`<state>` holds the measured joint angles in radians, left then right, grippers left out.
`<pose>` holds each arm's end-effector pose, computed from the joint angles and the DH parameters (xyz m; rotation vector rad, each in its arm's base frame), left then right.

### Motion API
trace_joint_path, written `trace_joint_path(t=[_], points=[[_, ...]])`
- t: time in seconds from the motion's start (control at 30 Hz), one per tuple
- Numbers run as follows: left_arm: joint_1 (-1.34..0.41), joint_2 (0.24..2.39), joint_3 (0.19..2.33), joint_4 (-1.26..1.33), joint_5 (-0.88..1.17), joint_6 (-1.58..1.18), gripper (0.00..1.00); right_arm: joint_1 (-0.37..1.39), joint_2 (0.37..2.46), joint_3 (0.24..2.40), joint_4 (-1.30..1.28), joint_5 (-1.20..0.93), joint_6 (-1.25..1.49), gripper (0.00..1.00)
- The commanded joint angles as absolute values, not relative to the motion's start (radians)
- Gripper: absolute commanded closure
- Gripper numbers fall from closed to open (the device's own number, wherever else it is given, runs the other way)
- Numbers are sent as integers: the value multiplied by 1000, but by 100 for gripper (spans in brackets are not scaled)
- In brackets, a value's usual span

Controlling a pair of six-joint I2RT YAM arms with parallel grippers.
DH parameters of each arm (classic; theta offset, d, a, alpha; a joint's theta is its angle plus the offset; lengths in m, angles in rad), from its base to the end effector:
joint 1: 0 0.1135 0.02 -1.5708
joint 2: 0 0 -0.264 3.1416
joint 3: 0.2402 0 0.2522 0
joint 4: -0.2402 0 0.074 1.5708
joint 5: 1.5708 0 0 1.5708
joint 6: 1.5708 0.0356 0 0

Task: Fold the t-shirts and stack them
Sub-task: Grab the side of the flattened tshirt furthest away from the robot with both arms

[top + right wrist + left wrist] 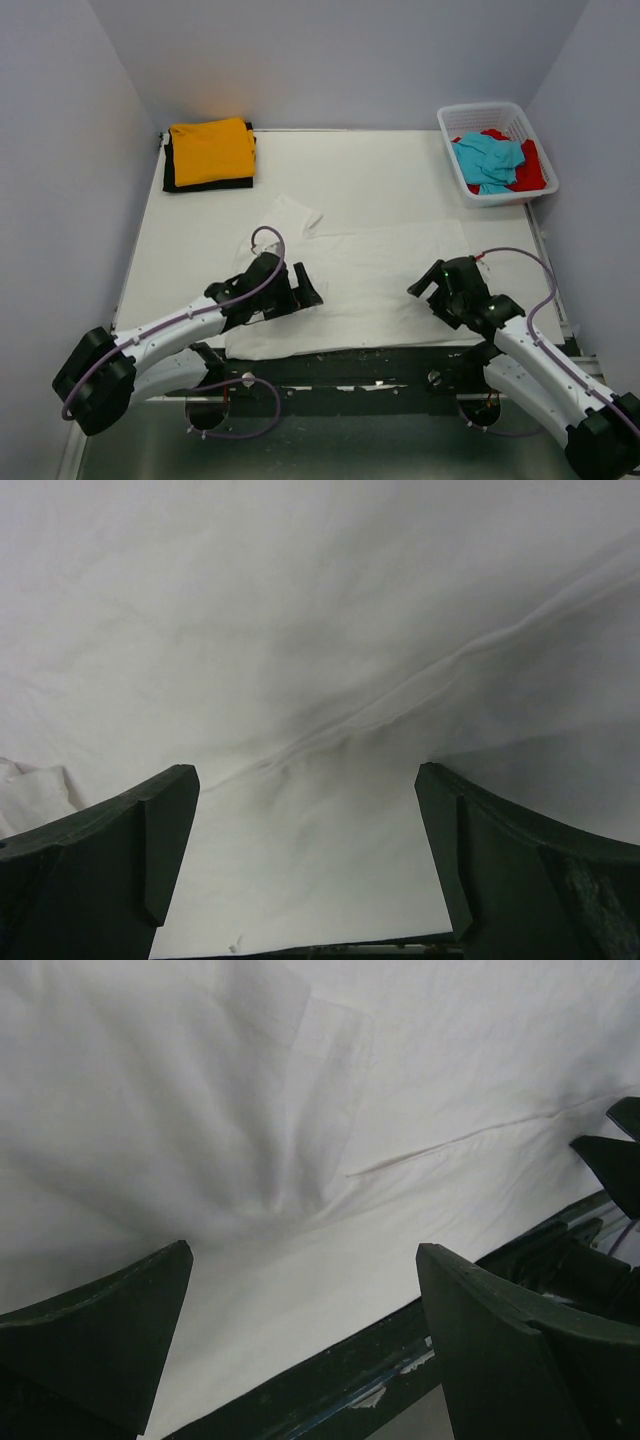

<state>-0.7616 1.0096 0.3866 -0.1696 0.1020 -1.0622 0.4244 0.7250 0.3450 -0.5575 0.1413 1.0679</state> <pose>0.1352 -0.1339 0.1649 -0.3343 2.5694 -0.9207 0.1267 0.0518 0.1654 0.8624 2.4003 0.4347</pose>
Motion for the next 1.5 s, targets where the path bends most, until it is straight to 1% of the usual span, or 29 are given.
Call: trace_joint_path(t=[0.0, 0.1, 0.23, 0.3, 0.4, 0.5, 0.53, 0.6, 0.73, 0.8, 0.93, 1.03, 1.2, 1.47], points=[[-757, 1057, 599, -329, -54, -937, 1, 426, 709, 433, -556, 214, 1010, 0], [-685, 1110, 736, -380, -86, -892, 1, 426, 720, 476, -500, 289, 977, 0], [-527, 1259, 913, -382, -47, -806, 1, 425, 757, 498, -473, 391, 987, 0], [-456, 1370, 994, -355, -32, -788, 1, 426, 776, 492, -440, 408, 987, 0], [-353, 1545, 1167, -349, 68, -771, 1, 426, 808, 479, -380, 392, 961, 0], [-282, 1746, 1365, -430, 57, -767, 2, 424, 842, 490, -356, 396, 926, 0], [-259, 1803, 1435, -454, 88, -760, 2, 425, 850, 496, -355, 402, 918, 0], [-223, 1901, 1507, -467, 129, -773, 1, 425, 865, 507, -353, 416, 906, 0], [-167, 2005, 1533, -416, 240, -799, 1, 424, 881, 521, -352, 422, 883, 0], [-157, 2033, 1525, -384, 247, -812, 2, 425, 885, 520, -350, 432, 884, 0], [-153, 2096, 1565, -417, 258, -823, 1, 424, 890, 522, -350, 431, 887, 0], [-155, 2104, 1579, -425, 263, -819, 2, 424, 888, 521, -354, 432, 891, 0], [-165, 2141, 1608, -455, 355, -803, 2, 424, 877, 521, -371, 447, 893, 0], [-230, 2224, 1803, -743, 313, -620, 1, 425, 824, 521, -404, 481, 871, 0]])
